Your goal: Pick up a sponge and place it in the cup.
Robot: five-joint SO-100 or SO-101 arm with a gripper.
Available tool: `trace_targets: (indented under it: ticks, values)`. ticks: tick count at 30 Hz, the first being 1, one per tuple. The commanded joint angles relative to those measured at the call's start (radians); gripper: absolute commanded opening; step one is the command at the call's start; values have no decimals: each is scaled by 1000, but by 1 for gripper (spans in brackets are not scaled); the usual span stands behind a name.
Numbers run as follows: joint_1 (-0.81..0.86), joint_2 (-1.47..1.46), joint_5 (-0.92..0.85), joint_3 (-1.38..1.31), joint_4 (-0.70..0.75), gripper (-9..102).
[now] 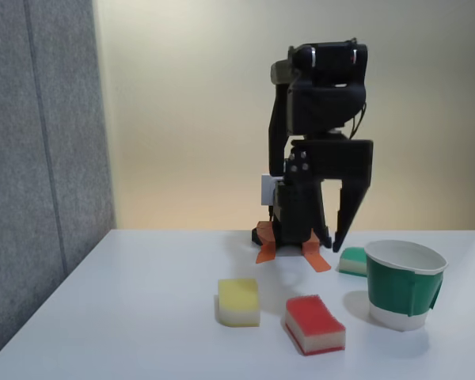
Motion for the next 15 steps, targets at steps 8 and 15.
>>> trace_targets:
  ticks: [8, 15]
  values:
    - [29, -32, -51, -86, 0, 12]
    - [-9, -28, -92, -81, -44, 28]
